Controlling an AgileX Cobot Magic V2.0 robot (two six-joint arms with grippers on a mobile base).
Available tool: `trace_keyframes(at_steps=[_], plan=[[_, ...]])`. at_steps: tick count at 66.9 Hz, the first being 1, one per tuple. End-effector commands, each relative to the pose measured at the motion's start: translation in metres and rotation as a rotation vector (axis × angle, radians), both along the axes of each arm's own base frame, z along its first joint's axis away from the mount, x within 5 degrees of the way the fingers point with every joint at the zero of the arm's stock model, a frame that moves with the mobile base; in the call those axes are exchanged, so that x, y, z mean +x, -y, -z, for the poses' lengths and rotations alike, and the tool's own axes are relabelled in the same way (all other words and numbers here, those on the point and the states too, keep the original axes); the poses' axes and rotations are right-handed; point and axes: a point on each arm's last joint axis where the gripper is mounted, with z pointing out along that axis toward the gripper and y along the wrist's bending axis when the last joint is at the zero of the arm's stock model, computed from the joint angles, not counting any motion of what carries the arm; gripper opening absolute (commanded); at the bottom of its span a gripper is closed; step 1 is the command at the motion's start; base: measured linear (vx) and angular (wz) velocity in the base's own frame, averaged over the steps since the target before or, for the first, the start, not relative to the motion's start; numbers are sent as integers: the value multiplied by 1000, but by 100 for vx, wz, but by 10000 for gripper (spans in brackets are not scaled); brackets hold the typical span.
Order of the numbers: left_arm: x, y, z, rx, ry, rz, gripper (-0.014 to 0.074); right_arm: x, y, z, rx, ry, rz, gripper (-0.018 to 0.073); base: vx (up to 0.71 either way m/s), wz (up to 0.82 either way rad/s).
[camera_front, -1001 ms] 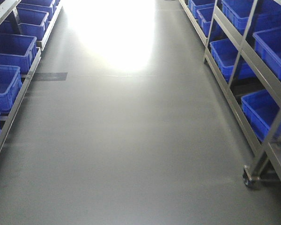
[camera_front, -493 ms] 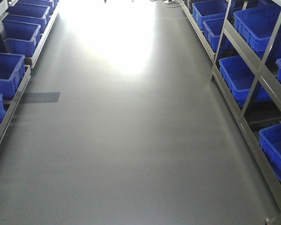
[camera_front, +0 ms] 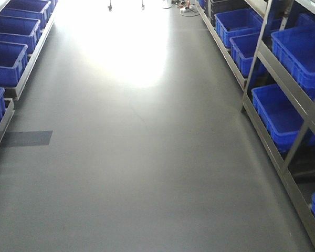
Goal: Pour parts from conveyor to right shelf
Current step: 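Drive down the aisle between the blue-bin shelves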
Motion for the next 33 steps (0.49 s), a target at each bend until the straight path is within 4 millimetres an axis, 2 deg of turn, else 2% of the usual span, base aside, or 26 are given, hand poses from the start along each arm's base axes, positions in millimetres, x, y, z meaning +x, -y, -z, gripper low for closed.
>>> trace_keyframes(at_steps=[1,33], plan=[[0,1,0,-16,60,8,-6,0,0,-16,-7,97,1,-4,62,3],[0,1,0,-16,60,8,-6,0,0,-16,-7,97,1,-4,61,6]])
